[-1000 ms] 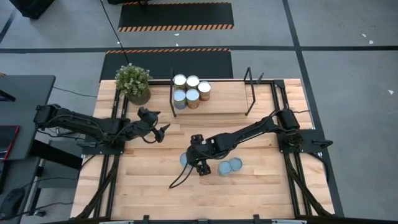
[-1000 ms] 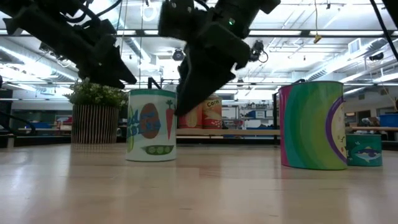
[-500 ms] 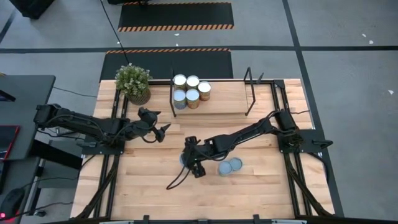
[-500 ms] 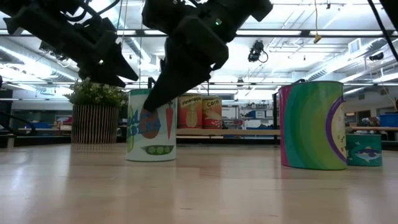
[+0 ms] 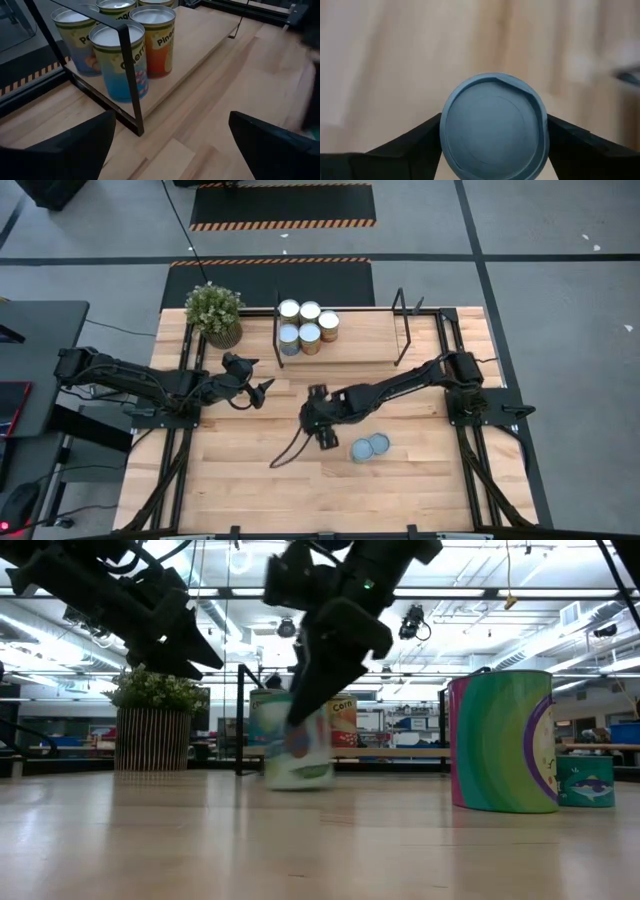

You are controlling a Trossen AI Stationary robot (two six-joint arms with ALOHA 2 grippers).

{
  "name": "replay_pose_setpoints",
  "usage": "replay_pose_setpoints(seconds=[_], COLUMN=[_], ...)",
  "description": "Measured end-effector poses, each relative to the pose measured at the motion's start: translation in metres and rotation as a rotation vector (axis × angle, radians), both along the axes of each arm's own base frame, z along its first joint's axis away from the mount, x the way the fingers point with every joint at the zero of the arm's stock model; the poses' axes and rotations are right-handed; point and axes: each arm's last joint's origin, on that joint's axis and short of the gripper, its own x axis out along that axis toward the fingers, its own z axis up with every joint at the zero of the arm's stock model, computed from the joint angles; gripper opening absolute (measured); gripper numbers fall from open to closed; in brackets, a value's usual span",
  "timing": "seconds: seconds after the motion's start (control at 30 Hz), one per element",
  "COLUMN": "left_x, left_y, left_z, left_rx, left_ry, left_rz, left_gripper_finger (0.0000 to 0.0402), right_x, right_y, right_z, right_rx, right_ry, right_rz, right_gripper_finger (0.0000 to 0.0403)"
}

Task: Pick and place cans onto a shelf
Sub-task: Put the white can on the shelf

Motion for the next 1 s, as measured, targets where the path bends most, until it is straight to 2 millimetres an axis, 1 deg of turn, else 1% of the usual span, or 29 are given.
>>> replay_pose_setpoints(seconds=[0.17,0.3,0.4,0.53,0.63,0.7,0.8,1.0], left_x=[0.000,0.000,0.000,0.000,0.000,0.000,0.001,0.001], left_y=[0.000,0.000,0.000,0.000,0.001,0.001,0.001,0.001], left_z=[0.000,0.000,0.000,0.000,0.001,0.001,0.002,0.002], left_rx=[0.000,0.000,0.000,0.000,0.005,0.009,0.010,0.010], left_ry=[0.002,0.002,0.002,0.000,-0.007,-0.015,-0.022,-0.021], left_rz=[0.000,0.000,0.000,0.001,0.012,0.021,0.023,0.022], left_gripper_finger=[0.0396,0.0396,0.0396,0.0396,0.0396,0.0396,0.0396,0.0396], right_x=[-0.019,-0.041,-0.061,-0.086,-0.097,-0.100,-0.101,-0.097], right_y=[-0.023,-0.046,-0.068,-0.096,-0.116,-0.128,-0.141,-0.154], right_z=[0.028,0.039,0.044,0.048,0.049,0.046,0.043,0.034], right_rx=[-0.089,-0.142,-0.156,-0.141,-0.128,-0.120,-0.118,-0.145], right_ry=[0.040,0.042,-0.008,-0.150,-0.269,-0.319,-0.354,-0.339], right_rz=[-0.109,-0.186,-0.257,-0.348,-0.411,-0.444,-0.472,-0.473], right_gripper_finger=[0.0311,0.0311,0.0311,0.0311,0.0311,0.0311,0.0312,0.0312])
